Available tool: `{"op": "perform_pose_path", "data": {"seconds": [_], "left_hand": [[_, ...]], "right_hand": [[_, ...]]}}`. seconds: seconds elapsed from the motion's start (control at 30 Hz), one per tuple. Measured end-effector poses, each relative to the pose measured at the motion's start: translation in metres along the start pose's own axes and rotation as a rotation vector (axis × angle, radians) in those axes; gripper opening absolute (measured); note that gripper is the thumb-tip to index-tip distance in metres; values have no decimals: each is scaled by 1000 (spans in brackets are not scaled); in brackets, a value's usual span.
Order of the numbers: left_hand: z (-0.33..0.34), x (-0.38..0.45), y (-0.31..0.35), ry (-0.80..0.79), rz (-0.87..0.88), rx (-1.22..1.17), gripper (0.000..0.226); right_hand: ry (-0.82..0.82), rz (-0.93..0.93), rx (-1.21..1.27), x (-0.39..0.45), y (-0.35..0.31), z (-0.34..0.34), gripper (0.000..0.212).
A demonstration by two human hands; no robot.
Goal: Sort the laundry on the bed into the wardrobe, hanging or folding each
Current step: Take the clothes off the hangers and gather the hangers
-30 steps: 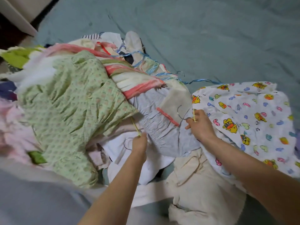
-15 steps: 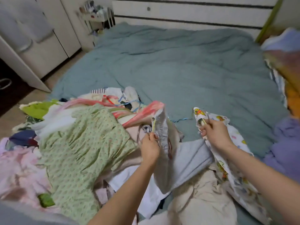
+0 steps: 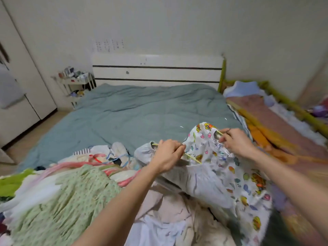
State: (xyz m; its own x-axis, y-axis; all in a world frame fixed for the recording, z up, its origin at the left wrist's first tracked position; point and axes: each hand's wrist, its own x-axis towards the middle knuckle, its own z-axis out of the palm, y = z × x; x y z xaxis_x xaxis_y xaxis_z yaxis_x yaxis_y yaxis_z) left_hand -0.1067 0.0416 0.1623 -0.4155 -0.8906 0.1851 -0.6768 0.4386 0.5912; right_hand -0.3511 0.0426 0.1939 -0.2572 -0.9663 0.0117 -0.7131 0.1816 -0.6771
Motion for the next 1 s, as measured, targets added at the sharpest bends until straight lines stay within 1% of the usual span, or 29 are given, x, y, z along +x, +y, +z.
{"op": "perform_pose_path", "data": {"seconds": [0.03, 0.07, 0.13, 0.17, 0.23, 0.27, 0.33, 0.37, 0.43, 0.5, 0.57, 0.67, 0.7, 0.73, 0.8, 0.87, 0.93, 1.0], "left_hand": [[-1, 6, 12, -7, 77, 9, 41], [-1, 11, 23, -3, 145, 6, 39], [8, 23, 34, 22, 230, 3, 38], [13, 27, 35, 41, 256, 10, 39], [23, 34, 34, 70, 301, 7, 43], [25, 36, 33, 75, 323, -18, 41], [31, 39, 31, 89, 354, -78, 34], [32, 38, 29, 98, 364, -80, 34], [37, 41, 28, 83, 356, -57, 43], [42, 41, 28, 34, 326, -49, 51], [43, 39, 27, 13, 317, -69, 48], [40, 34, 17, 36, 377, -52, 24], [39, 32, 13, 63, 410, -32, 21], [39, 33, 10, 106, 425, -14, 23], [39, 36, 10, 223, 402, 1, 22], [34, 40, 16, 310, 382, -27, 18], [29, 43, 22, 338, 386, -90, 14], [29, 44, 31, 335, 417, -102, 13]], "right_hand": [[-46, -13, 29, -2, -7, -8, 27], [-105, -12, 108, -6, -15, -13, 23], [-255, 32, 356, -15, -29, -18, 17], [-310, 48, 462, -18, -32, -19, 17], [-354, 88, 597, -19, -32, -16, 12], [-368, 115, 650, -19, -29, -14, 10], [-416, 189, 749, -22, -19, -8, 15], [-449, 204, 787, -25, -18, -4, 14], [-512, 224, 862, -32, -13, 3, 15], [-523, 232, 899, -34, -9, 9, 21], [-523, 209, 890, -34, -6, 14, 24], [-518, 172, 899, -34, 0, 16, 24], [-519, 159, 894, -33, 2, 16, 24], [-528, 143, 882, -34, 3, 14, 23], [-559, 108, 868, -36, 1, 11, 22], [-555, 101, 936, -38, -2, 7, 20], [-521, 115, 994, -38, -3, 1, 20], [-492, 140, 996, -37, -3, -6, 22]]}}
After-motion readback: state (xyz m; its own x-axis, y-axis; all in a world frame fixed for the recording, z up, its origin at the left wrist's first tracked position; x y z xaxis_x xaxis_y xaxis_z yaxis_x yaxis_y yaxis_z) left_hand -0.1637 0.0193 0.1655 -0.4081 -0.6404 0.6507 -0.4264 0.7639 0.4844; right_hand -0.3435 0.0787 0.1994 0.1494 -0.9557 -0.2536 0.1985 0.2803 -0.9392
